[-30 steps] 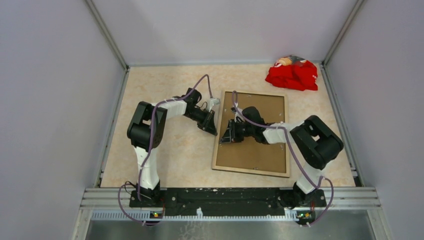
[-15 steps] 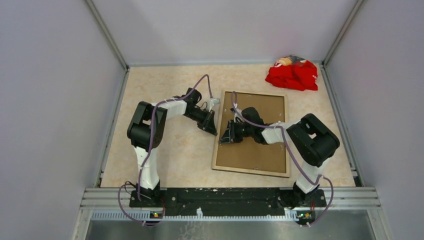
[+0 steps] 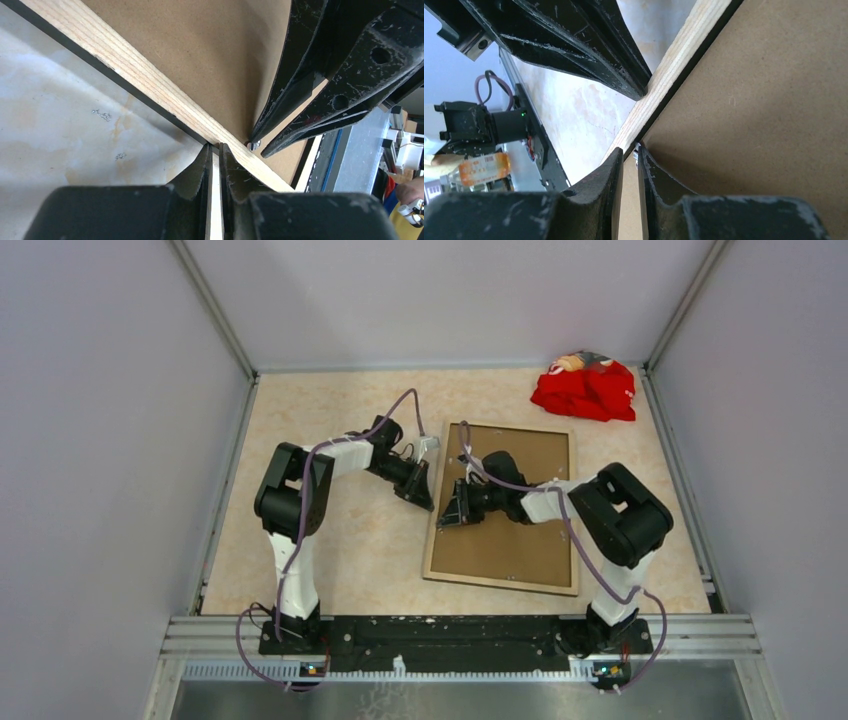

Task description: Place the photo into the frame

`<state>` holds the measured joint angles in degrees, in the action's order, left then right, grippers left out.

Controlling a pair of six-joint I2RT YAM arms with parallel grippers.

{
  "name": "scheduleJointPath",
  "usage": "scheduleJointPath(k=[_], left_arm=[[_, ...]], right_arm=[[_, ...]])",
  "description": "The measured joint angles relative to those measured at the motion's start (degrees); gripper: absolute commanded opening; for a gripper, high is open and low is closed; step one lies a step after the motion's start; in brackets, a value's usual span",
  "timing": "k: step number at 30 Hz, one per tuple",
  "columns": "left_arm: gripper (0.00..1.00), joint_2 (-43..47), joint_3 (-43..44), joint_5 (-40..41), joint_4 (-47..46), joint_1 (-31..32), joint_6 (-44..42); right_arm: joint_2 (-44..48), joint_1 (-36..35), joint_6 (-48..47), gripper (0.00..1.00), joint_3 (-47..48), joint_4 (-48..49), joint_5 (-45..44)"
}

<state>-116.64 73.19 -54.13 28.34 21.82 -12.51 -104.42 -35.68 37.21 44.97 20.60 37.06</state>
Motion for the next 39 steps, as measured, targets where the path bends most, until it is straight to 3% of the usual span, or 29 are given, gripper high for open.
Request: scheduleJointPath(k=[5,9,15,19,26,39], left_arm=[[0.15,0.0,0.1,0.0,0.5,-0.2,0.0],[0.22,0.0,0.9,0.9,1.3,-0.1,0.0],[0.36,-0.3,5.1,2.8,1.4,-0.1,0.8],[0.38,-2.1,10.3,3.0,-0.3,-0.6,2.9],[0.32,-8.5,17.2,3.0,-3.0,-1.6,7.1],[0.19,-9.6,17.4,3.5,-6.0,-2.0,11.0]], right_arm=[[-1.1,0.3,-3.2,0.26,3.6,-5.6,2.1],[-0.9,1.7,-4.1,0.39,5.0,-8.0,3.2],[3.0,11.8,-2.8,0.48,7.0,-9.2,2.1],[2.9,16.5,-1.7,0.48,10.8,-8.9,-0.9],[-4.7,16.9,-0.9,0.41,17.9,-8.6,-4.1],[-13.4,15.0,0.5,0.38,24.5,-8.7,-5.5]])
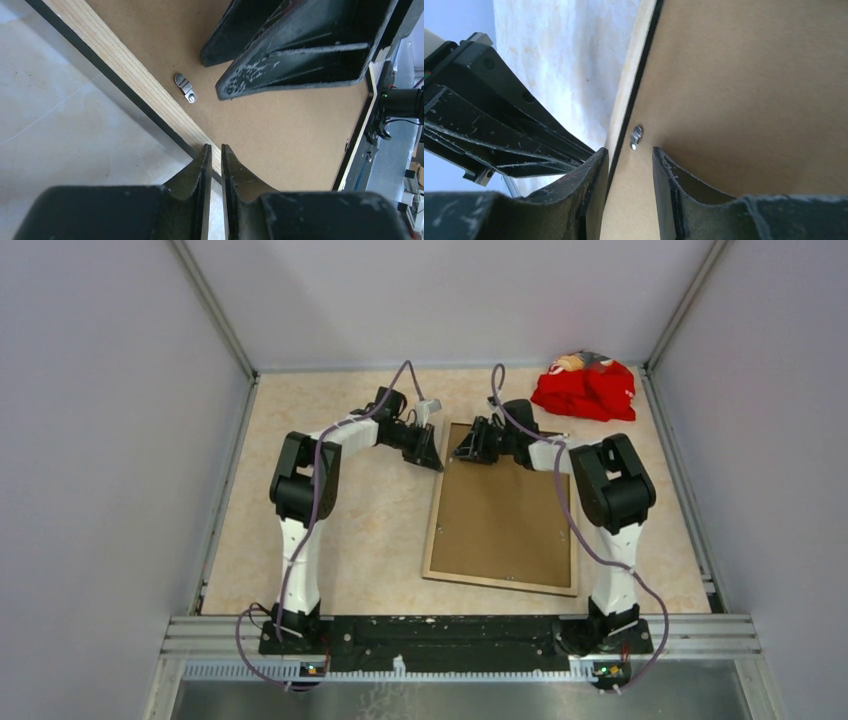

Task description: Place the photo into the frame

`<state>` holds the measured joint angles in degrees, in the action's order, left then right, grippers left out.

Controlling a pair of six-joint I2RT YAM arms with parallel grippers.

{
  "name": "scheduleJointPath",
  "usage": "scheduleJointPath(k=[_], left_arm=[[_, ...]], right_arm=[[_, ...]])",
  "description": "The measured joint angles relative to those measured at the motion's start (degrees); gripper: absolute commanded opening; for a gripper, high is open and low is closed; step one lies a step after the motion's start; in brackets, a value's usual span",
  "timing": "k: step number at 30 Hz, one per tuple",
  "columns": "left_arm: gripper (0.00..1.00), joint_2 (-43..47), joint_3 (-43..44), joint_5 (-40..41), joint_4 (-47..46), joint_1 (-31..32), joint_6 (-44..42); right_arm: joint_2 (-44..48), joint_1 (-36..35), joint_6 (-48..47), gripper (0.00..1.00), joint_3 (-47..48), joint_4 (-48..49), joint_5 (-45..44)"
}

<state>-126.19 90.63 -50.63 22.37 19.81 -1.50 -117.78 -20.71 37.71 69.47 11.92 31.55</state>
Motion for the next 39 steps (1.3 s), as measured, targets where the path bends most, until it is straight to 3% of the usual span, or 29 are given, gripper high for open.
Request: scheduleJointPath(k=[13,39], left_arm=[[0.17,0.0,-1.6,-1.1,-2.9,-0.3,0.7],[0.16,0.1,-2.9,-2.3,-4.9,-0.8,1.0]], right_arm=[[-4.0,-1.7,0.3,0.35,5.7,-0.9,0.3],[-4.7,-1.0,3.4,0.34,6.0,0.5,6.6]])
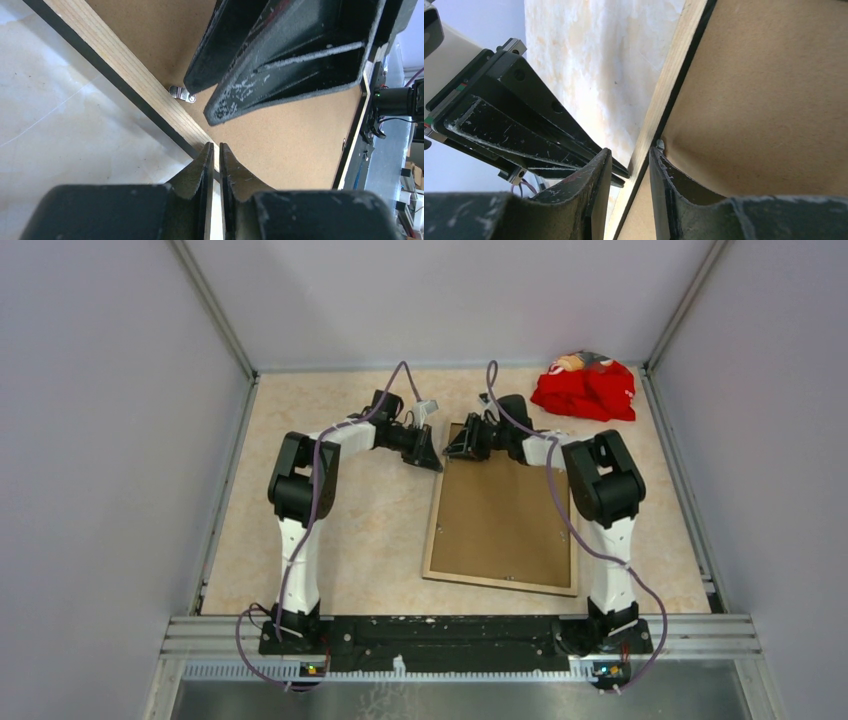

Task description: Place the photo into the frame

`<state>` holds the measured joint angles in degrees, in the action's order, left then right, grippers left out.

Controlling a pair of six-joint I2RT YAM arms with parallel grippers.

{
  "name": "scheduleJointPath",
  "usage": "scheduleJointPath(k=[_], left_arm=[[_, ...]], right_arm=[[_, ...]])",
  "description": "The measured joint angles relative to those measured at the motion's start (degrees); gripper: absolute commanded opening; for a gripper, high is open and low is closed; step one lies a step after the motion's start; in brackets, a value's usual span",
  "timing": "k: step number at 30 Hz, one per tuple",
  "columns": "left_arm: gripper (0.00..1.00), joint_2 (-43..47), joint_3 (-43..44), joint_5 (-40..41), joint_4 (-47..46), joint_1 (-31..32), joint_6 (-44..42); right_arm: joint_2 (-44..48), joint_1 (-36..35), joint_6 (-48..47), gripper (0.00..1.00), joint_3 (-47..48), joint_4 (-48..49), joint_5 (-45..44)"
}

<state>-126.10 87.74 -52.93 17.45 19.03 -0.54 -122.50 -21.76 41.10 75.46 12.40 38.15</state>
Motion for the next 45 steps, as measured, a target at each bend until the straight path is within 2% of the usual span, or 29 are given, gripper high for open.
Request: scheduleJointPath(k=[25,45], left_arm=[[0.15,0.3,-0.5,0.0,-0.5,-0.1,-0.1],[0.14,0.4,-0.6,-0.2,0.2,-0.3,-0.7]], right_arm=[[-2.5,0.4,-3.9,0.31,3.7,-4.5,0.3],[-2.5,-0.5,-5.1,0.23,4.1,-6.0,0.0]])
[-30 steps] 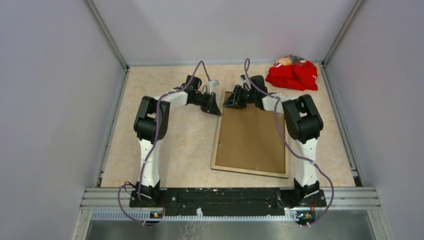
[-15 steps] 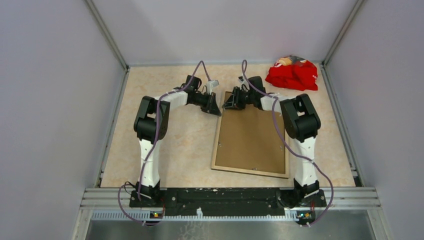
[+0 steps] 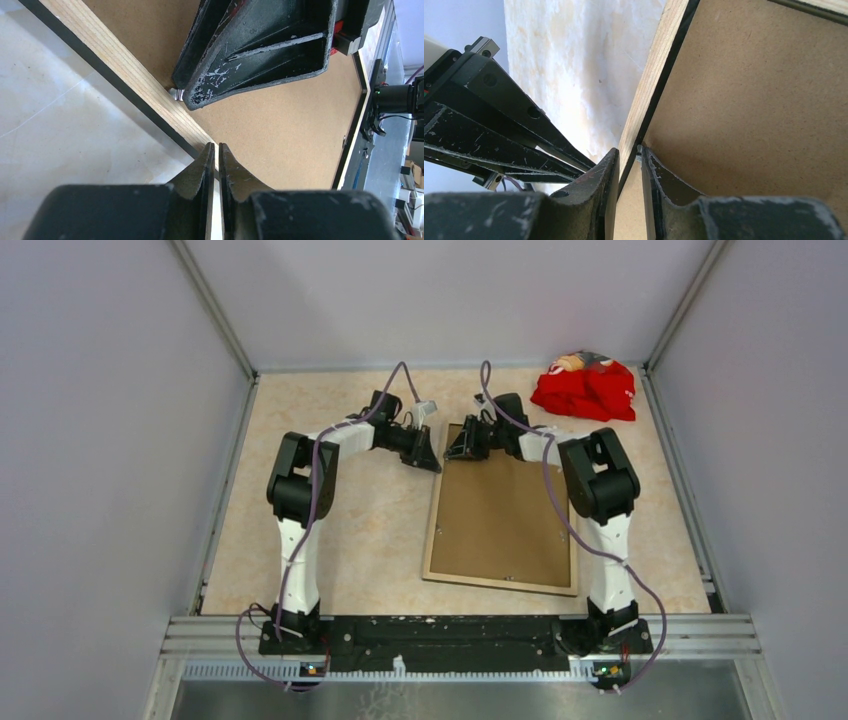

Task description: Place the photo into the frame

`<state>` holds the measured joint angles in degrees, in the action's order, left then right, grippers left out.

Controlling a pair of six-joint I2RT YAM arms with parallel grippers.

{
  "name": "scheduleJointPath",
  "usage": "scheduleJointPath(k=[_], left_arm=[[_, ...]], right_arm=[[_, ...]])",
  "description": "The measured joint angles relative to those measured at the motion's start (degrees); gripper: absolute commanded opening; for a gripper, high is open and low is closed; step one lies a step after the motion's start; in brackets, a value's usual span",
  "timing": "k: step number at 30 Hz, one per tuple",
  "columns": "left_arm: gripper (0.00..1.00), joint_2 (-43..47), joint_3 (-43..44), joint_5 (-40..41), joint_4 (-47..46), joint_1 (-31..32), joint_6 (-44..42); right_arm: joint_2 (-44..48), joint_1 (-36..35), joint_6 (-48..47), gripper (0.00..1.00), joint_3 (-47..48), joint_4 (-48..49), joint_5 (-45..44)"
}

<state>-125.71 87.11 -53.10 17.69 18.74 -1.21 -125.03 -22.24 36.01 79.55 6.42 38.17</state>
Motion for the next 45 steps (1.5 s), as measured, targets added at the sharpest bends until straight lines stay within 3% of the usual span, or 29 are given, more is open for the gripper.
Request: scheduleJointPath(k=[6,13,22,26,28,33,38,45], left_arm=[[0.14,0.0,0.0,0.0,0.3,-0.1,0.0],[0.14,0.0,0.0,0.0,0.6,-0.2,0.0],[0.14,1.4,-1.9,-0.1,1.7,-0.6,-0.5],[0.17,2.9,-3.7,-0.2,3.5,-1.6,-1.3],[0.19,4.0,-4.7,-0.1,4.7,-2.4,-2.1],[0.34,6.4,-5.1,0.7,8.6,-6.7,-5.5],[0.4,7.6,-4.6,2.9,12.0,-9.6,-10.5],[0.37,11.1,-11.3,8.5,13.7,-4.4,-19.0]], right_arm=[[-0.3,0.0,-0.5,0.22,0.6,-0.7,0.4],[-1.4,-0.7,-4.9,0.14,4.6,-7.1,-0.2],[-1.6,-2.6,-6.8,0.16,5.3,-8.1,0.1],[-2.7,-3.9,-8.3,0.32,8.3,-11.6,1.7],[-3.0,-5.0,-8.8,0.48,9.6,-13.0,2.0],[-1.3,-6.5,-8.3,0.67,10.4,-14.8,-0.9],[7.0,-3.1,-5.4,0.77,4.3,-15.6,-8.9],[27.0,11.8,-1.0,0.81,-10.0,-15.9,-27.8]])
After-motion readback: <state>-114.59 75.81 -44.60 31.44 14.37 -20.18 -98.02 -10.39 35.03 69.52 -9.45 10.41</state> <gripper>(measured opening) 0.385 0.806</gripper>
